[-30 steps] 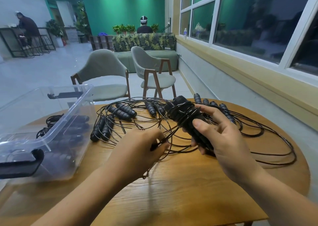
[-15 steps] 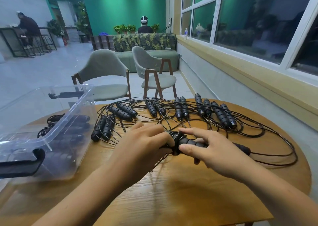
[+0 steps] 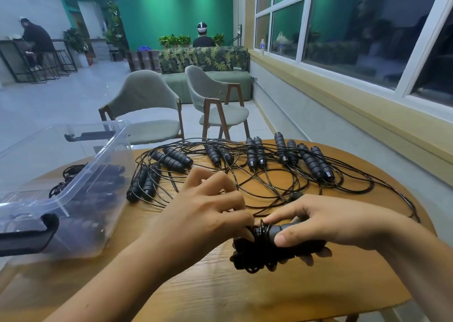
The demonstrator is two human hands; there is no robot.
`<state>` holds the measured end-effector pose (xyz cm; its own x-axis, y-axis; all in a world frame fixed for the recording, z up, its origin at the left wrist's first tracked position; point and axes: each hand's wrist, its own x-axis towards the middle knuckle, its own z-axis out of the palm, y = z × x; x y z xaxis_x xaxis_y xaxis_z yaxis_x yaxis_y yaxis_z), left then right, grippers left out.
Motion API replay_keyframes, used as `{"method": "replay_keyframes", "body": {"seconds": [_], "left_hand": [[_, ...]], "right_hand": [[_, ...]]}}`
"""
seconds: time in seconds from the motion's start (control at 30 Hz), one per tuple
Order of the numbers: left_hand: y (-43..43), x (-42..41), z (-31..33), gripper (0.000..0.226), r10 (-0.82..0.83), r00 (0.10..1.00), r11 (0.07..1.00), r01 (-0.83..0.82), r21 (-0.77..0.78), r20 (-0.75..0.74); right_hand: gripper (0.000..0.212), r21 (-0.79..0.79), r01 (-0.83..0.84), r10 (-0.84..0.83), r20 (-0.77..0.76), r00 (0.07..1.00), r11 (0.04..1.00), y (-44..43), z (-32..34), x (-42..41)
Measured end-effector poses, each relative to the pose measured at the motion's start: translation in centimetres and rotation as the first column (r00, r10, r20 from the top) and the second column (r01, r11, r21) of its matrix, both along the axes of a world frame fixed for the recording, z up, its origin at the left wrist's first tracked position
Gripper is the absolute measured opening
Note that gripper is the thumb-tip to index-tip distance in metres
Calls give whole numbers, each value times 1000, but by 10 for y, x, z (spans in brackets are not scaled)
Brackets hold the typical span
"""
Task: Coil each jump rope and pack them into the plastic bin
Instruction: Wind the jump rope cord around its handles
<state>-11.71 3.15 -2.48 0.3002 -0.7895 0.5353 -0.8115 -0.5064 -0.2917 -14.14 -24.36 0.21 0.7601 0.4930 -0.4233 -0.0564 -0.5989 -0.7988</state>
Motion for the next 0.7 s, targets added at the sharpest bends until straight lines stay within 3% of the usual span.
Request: {"method": "replay_keyframes", "body": {"seconds": [0.2, 0.4, 0.47, 0.6, 0.7], "left_hand": [[-3, 0, 1, 27, -30, 997, 999, 28, -33, -68], [-1, 5, 1, 51, -93, 911, 986, 29, -164, -401], [0, 5, 1, 54, -115, 885, 976, 16, -217, -452], [4, 9, 7, 46, -33, 893, 970, -80, -231, -448], [7, -3, 12, 30, -151, 783, 940, -75, -333, -604]], "right_hand": [[41, 168, -190, 213, -129, 969, 967, -3, 0, 3], [46, 410, -207, 298, -170, 939, 888, 5, -12, 4], [52, 479, -188, 306, -179, 935, 857, 9, -17, 4], [58, 567, -153, 296, -170, 940, 810, 14, -22, 5], [70, 633, -148, 319, -166, 933, 760, 16, -24, 5]]}}
